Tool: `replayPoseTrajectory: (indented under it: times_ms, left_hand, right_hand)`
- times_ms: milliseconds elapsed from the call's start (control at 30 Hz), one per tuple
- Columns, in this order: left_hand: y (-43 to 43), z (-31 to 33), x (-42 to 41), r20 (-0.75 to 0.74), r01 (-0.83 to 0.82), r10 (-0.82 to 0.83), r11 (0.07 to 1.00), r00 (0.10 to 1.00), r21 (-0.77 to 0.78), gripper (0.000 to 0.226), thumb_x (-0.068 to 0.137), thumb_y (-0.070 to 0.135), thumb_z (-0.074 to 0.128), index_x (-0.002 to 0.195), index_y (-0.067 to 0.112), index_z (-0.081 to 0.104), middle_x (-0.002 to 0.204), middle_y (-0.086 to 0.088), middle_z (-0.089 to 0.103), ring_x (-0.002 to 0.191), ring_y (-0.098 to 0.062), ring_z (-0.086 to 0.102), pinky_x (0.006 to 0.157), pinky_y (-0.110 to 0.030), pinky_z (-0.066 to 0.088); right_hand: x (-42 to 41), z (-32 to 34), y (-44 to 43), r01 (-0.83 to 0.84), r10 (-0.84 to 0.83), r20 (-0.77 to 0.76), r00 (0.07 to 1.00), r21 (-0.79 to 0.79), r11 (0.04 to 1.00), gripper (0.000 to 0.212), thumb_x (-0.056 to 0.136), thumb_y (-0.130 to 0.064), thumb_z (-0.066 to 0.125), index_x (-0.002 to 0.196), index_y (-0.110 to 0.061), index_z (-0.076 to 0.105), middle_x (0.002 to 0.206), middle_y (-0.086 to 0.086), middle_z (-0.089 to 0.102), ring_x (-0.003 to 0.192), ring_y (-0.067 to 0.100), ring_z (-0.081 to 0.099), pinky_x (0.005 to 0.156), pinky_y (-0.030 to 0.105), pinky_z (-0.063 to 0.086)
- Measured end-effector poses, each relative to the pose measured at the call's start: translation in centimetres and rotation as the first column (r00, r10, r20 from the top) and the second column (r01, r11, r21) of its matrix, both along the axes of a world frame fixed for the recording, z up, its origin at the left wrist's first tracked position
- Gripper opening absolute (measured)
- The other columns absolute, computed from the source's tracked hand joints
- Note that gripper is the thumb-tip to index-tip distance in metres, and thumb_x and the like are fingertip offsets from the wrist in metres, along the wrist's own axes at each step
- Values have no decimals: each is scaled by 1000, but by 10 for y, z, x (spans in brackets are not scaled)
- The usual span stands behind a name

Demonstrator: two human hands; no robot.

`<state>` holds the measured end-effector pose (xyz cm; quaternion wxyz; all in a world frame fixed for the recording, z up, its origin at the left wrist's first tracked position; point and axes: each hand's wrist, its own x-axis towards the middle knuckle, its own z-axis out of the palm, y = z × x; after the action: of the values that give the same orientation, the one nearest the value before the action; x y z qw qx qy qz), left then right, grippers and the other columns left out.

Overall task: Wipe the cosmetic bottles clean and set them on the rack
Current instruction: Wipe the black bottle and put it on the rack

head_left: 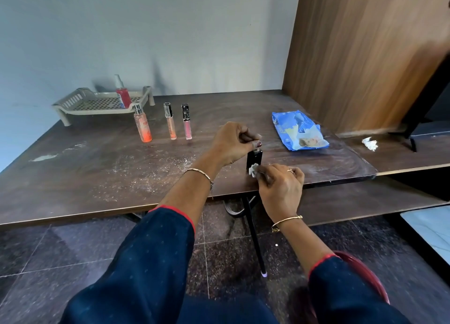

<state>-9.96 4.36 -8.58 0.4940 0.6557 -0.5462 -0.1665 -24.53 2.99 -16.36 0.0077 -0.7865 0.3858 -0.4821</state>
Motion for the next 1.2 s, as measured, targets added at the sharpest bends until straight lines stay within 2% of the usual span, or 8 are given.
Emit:
replayPoseTrajectory:
  times_ms: [67,267,467,600,800,933,1067,1200]
  left_hand:
    - [0,1,-1,2,0,0,1000,1000,-1,13,75,4,76,87,4,72,79,1,70,63,3,62,68,-15,49]
    - [1,2,0,16,-7,7,1000,1000,4,12,75,5,76,87,5,73,77,0,71,68,-7,65,74,-24,54]
    - [3,3,-1,16,-11,11,1000,1000,6,12,75,5,75,87,6,73,77,1,70,61,4,60,68,-15,49]
    - [5,4,-3,36,-20,20,1000,999,3,12,76,6,74,87,7,73,82,-4,73,65,0,62,70,-17,51]
    - [7,7,-5,74,-25,24,1000,997,14,11,76,7,74,87,10,73,83,-5,74,70,-6,65,76,-23,55]
    - [8,8,-7,83,-28,28,1000,996,4,12,77,6,73,89,7,73,83,-5,72,68,-3,63,75,-22,54]
    - [10,8,-9,84,-1,1,1000,996,10,12,78,5,71,90,7,72,80,-4,70,57,10,59,64,-8,48]
    - [14,12,-8,69,36,-38,999,997,22,13,80,0,68,92,4,71,89,-13,72,73,-6,64,78,-24,53]
  right_hand:
    - [1,1,0,11,-11,27,1000,1,1000,4,75,-21,72,78,-24,71,67,-7,64,65,17,61,83,31,28]
    - [5,15,-1,11,-10,58,998,-17,1000,4,76,-23,70,80,-25,72,70,-7,66,66,15,60,85,30,28]
    - [-2,1,2,60,-52,-108,993,72,996,8,72,-20,77,74,-25,72,68,-7,66,69,18,61,84,33,25]
    - [1,10,2,57,-38,-186,982,98,993,9,69,-21,79,70,-28,72,69,-7,67,72,20,61,81,34,22]
    - [-6,28,-16,78,-46,-471,881,50,996,6,75,-24,71,77,-29,73,78,-8,67,87,18,58,84,38,18]
    - [-3,22,-8,31,-25,-439,898,5,1000,15,67,-15,77,64,-28,69,64,-7,62,69,19,58,77,36,20]
    - [-3,18,-9,-53,35,-399,916,-33,998,13,69,-18,75,65,-29,70,66,-8,62,74,19,59,81,37,20]
    - [-9,20,-18,53,-58,-422,905,-23,998,17,62,-14,78,64,-28,68,64,-7,61,79,23,60,80,36,22]
